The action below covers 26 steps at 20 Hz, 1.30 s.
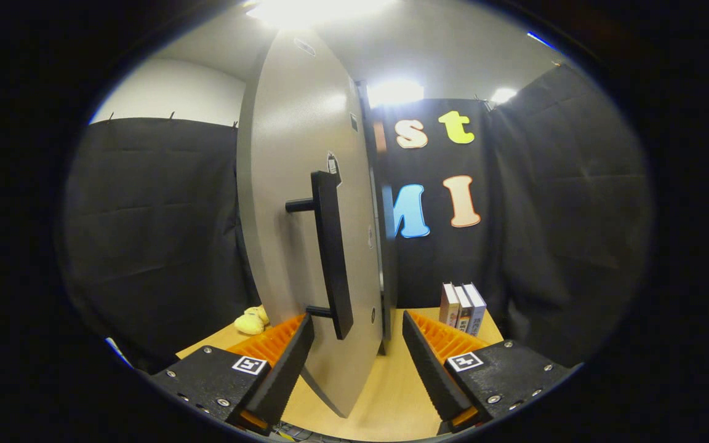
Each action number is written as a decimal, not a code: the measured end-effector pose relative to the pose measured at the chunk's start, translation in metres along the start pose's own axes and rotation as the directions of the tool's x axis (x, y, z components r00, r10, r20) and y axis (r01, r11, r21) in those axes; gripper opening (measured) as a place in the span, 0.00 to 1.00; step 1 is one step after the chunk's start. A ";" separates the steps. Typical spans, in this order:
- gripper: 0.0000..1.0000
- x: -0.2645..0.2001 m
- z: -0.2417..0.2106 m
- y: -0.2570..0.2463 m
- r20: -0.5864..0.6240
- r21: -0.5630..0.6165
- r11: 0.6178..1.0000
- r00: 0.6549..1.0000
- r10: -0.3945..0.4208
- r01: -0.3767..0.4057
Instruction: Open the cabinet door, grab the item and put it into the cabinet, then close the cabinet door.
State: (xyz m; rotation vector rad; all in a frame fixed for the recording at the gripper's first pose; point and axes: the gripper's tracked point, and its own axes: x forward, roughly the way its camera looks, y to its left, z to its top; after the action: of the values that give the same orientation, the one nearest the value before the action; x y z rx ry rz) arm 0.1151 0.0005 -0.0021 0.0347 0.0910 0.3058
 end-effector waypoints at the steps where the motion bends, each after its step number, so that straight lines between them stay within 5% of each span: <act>1: 0.91 0.001 0.000 0.013 -0.001 -0.007 1.000 1.000 0.021 -0.021; 15: 0.91 0.086 -0.003 0.151 -0.019 -0.032 0.981 0.982 0.190 -0.191; 26: 0.91 0.144 -0.003 0.190 0.027 -0.029 0.998 0.998 0.057 -0.056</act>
State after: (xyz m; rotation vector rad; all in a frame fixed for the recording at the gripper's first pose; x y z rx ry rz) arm 0.1946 0.2254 -0.0084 0.0138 0.0580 0.3630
